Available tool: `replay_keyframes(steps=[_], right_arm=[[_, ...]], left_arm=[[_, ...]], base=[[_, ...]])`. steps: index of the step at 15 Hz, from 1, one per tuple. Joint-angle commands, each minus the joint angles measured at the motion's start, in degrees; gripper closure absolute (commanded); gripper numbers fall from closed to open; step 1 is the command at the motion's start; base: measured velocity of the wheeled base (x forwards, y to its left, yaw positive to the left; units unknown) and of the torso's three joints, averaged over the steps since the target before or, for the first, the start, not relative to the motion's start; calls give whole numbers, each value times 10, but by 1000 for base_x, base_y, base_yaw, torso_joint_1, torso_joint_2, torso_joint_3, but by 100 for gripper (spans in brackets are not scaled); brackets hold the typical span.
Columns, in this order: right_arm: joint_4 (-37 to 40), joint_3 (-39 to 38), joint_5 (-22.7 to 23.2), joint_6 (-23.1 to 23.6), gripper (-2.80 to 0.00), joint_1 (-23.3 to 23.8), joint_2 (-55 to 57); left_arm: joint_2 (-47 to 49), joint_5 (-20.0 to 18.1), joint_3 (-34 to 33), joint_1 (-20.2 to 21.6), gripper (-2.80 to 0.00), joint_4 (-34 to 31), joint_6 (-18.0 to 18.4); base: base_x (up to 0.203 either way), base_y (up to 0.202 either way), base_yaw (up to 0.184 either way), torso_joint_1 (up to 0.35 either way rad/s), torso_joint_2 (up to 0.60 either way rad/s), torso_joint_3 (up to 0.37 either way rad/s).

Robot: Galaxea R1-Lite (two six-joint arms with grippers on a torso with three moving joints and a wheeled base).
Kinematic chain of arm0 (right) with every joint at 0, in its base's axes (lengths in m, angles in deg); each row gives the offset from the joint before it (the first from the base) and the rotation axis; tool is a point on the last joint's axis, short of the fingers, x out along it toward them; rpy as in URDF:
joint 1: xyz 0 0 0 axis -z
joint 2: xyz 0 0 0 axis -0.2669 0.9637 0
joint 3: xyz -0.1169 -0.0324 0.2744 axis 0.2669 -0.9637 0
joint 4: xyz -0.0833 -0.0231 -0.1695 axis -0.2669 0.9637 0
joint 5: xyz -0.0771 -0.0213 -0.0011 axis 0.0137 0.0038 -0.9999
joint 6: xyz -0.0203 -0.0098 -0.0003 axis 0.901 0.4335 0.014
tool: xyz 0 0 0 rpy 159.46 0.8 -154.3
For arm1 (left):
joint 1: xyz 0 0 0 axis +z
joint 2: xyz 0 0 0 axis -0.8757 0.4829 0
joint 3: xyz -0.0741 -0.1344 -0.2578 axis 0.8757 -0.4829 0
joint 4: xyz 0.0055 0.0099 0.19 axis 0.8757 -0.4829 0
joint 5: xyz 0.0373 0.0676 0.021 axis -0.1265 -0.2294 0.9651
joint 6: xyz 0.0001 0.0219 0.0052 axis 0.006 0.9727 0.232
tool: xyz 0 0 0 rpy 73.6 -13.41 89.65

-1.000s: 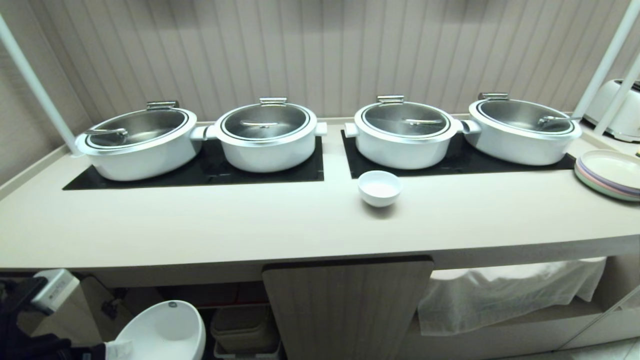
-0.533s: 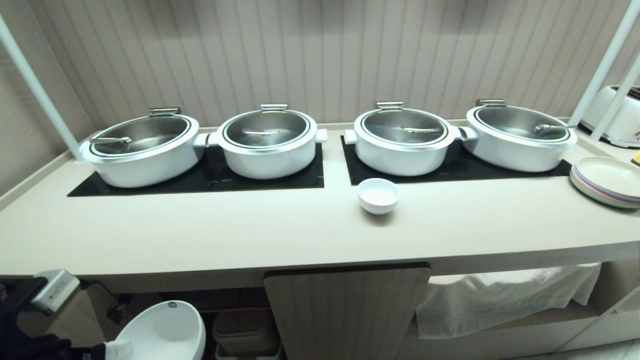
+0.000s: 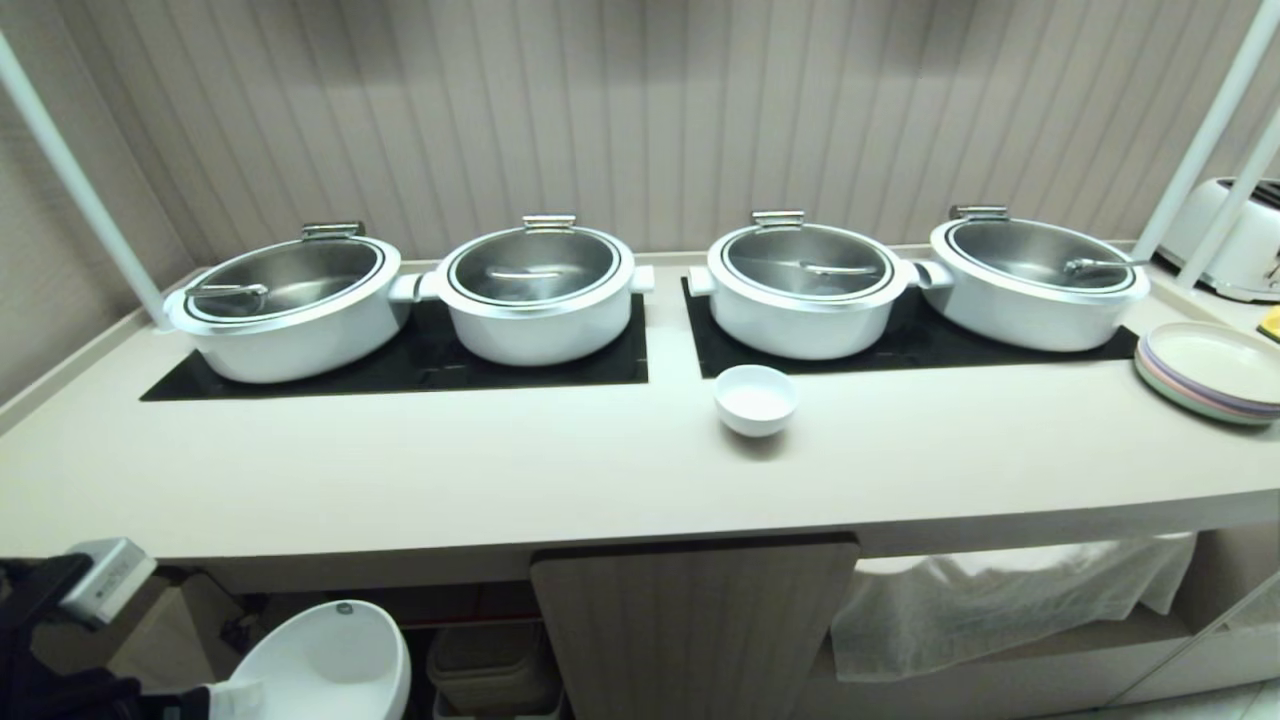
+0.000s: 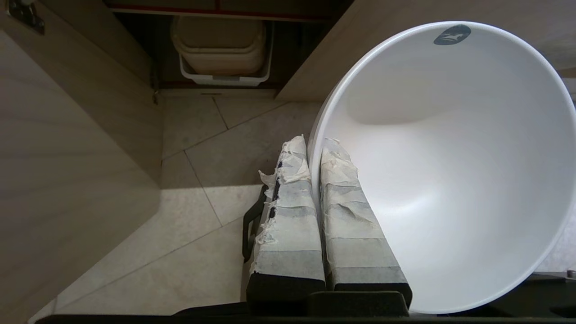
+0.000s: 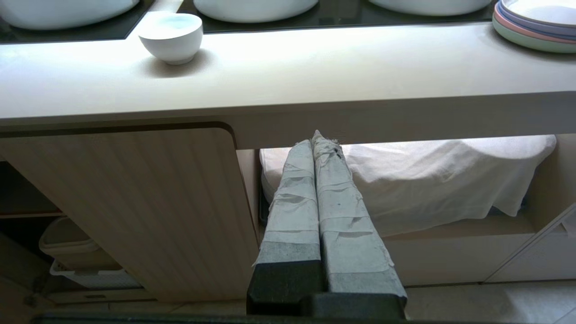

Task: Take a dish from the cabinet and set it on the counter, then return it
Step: Place it on the table

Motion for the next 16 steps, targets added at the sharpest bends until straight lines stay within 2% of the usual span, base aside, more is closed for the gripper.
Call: replay_keyframes(steps=[1,16], right_arm=[[0,0,0,0,0,0,0],[0,0,0,-1,0,0,0]], left_arm=[[0,0,1,0,0,0,-1],[0,0,0,-3,0,0,-2]], base=[[0,0,0,74,-152,-75],[0,0,0,56,-115,-57]])
